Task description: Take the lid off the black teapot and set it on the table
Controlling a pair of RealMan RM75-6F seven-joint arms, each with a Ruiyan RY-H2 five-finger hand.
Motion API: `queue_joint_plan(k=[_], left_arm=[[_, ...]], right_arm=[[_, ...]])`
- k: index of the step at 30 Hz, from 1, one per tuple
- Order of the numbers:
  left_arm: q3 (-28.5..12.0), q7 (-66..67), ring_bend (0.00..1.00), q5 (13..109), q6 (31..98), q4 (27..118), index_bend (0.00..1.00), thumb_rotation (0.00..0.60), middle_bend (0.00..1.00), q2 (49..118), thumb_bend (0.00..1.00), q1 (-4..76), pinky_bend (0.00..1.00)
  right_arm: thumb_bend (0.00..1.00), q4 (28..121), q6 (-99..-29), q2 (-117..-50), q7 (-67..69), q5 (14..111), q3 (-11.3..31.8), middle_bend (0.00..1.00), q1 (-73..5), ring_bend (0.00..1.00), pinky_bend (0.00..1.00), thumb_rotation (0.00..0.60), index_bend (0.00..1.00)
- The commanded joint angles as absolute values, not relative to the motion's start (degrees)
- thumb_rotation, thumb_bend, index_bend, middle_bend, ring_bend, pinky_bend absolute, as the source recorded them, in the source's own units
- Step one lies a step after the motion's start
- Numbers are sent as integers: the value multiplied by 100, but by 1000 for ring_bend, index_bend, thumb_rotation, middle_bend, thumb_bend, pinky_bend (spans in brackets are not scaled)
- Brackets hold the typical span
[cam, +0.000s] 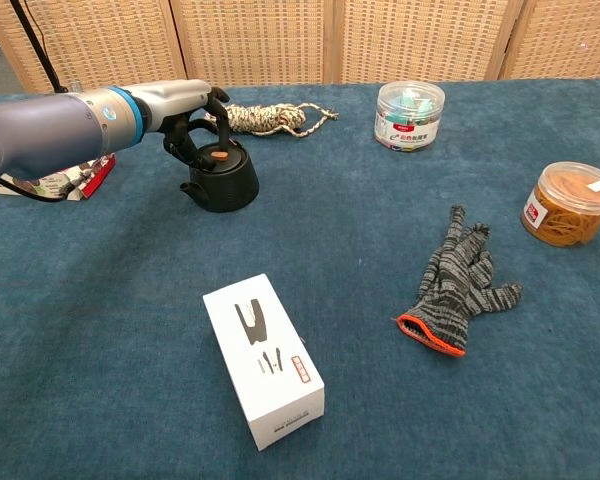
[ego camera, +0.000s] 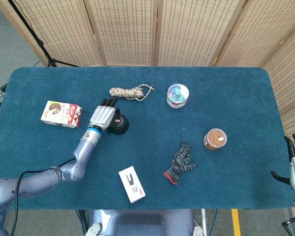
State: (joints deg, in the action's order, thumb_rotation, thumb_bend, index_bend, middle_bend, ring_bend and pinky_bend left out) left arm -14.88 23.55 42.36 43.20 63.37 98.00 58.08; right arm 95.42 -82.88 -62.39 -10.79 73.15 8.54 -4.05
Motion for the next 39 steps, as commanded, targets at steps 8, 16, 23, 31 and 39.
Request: queue_joint_plan(k=[8, 16, 23, 31, 39], left_arm=[[-1461, 2425, 0, 4172, 4296, 6170, 559, 600, 0, 9901, 432, 5868, 0], [-1511, 2372, 0, 4209, 4378, 6209, 564, 600, 0, 9883, 435, 5859, 0], [-1571, 2403, 0, 4289, 4599, 6548, 564, 600, 0, 9684, 435, 5821, 0], [-1594, 2497, 0, 4413, 4928, 7116, 564, 600, 0, 9375, 434, 5731, 0], [-1404, 2631, 0, 4832, 5459, 7995, 564, 600, 0, 8916, 432, 5460, 0]], right_arm=[[0, 9538, -8282, -6239, -1081, 7295, 849, 0, -412, 0, 0, 600, 0], [0, 9544, -8286, -6234, -1073, 7298, 844, 0, -415, 0, 0, 600, 0], [0, 9563, -8304, -6218, -1046, 7330, 832, 0, -410, 0, 0, 600, 0], [0, 9611, -8356, -6192, -1024, 7389, 810, 0, -387, 0, 0, 600, 0], [0, 9672, -8400, -6165, -1019, 7455, 779, 0, -364, 0, 0, 600, 0]])
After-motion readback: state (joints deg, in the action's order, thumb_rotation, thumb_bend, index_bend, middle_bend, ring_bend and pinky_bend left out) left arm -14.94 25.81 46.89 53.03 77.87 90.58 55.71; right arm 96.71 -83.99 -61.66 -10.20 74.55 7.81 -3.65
